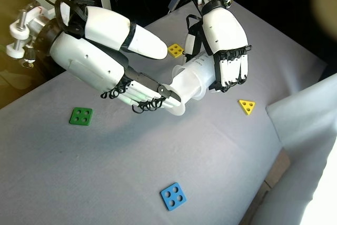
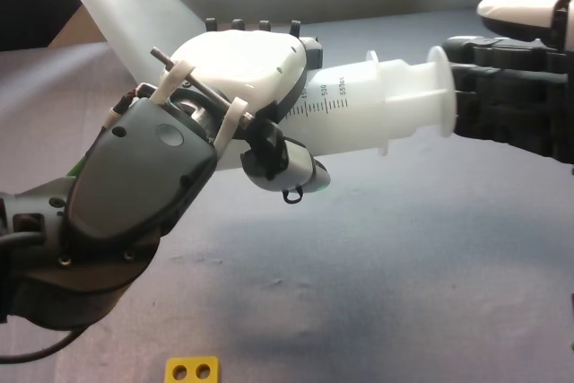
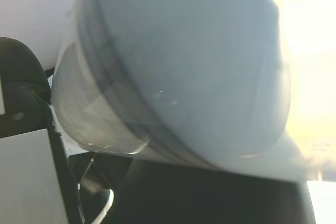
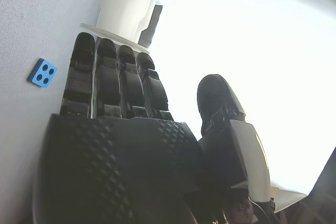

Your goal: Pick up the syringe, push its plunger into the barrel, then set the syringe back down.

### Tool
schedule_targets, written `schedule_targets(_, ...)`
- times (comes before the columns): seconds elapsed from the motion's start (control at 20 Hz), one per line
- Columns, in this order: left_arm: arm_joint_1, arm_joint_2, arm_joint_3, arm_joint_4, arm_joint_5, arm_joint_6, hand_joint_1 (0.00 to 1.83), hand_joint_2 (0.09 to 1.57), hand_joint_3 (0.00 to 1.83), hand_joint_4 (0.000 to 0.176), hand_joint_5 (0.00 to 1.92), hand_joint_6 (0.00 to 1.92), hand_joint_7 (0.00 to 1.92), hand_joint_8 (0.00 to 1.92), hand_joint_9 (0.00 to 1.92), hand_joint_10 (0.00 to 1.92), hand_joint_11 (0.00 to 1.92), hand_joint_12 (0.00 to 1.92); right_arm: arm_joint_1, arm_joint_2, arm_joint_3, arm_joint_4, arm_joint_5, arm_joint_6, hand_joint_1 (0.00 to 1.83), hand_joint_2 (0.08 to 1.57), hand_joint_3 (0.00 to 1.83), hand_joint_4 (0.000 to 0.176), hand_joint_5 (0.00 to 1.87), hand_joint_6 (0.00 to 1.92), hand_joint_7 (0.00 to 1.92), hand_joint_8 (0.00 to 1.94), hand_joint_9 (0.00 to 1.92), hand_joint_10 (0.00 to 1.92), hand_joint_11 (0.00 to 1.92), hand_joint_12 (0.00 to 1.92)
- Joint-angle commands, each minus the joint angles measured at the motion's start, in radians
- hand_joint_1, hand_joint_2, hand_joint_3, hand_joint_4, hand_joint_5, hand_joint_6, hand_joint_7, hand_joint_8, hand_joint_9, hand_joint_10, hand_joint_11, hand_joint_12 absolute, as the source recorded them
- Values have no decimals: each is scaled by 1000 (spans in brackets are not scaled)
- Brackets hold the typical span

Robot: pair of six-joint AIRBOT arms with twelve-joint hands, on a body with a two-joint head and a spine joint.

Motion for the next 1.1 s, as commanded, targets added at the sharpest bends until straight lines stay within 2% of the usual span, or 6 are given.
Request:
schedule_targets(0.0, -28, -11, -7, 124, 6, -22, 1331, 1263, 1, 0, 576, 1430, 749, 1448, 664, 1594, 444, 1605, 25, -35, -15, -26, 115, -5, 0, 1377, 0, 0, 215, 3, 183, 1, 144, 5, 0, 427)
schedule_targets(0.15, -28, -11, -8, 122, 6, -22, 1327, 1273, 2, 0, 567, 1429, 727, 1490, 647, 1627, 432, 1638, 40, -70, -8, -26, 122, -18, 0, 1378, 0, 0, 234, 5, 206, 4, 164, 8, 0, 505)
schedule_targets(0.45, -32, -10, -9, 120, 6, -22, 1323, 1279, 1, 0, 546, 1488, 722, 1490, 644, 1612, 425, 1632, 73, -159, 16, -26, 129, -62, 0, 1381, 1, 0, 207, 0, 175, 1, 129, 5, 0, 344)
schedule_targets(0.6, -33, -7, -12, 120, 6, -22, 1325, 1281, 0, 0, 526, 1508, 729, 1464, 647, 1620, 412, 1652, 92, -187, 15, -27, 138, -68, 0, 1381, 0, 0, 239, 8, 212, 7, 173, 13, 0, 507)
schedule_targets(0.75, -33, -7, -12, 120, 6, -22, 1324, 1282, 1, 0, 522, 1507, 731, 1469, 640, 1623, 402, 1643, 93, -146, 15, -27, 177, -111, 0, 1381, 0, 0, 232, 1, 212, 1, 168, 6, 0, 426)
schedule_targets(1.05, -35, -9, -12, 119, 6, -22, 1327, 1277, 0, 0, 515, 1497, 753, 1440, 650, 1606, 407, 1621, 45, 9, 19, -65, 237, -197, 0, 1386, 1, 0, 252, 3, 234, 1, 192, 5, 0, 540)
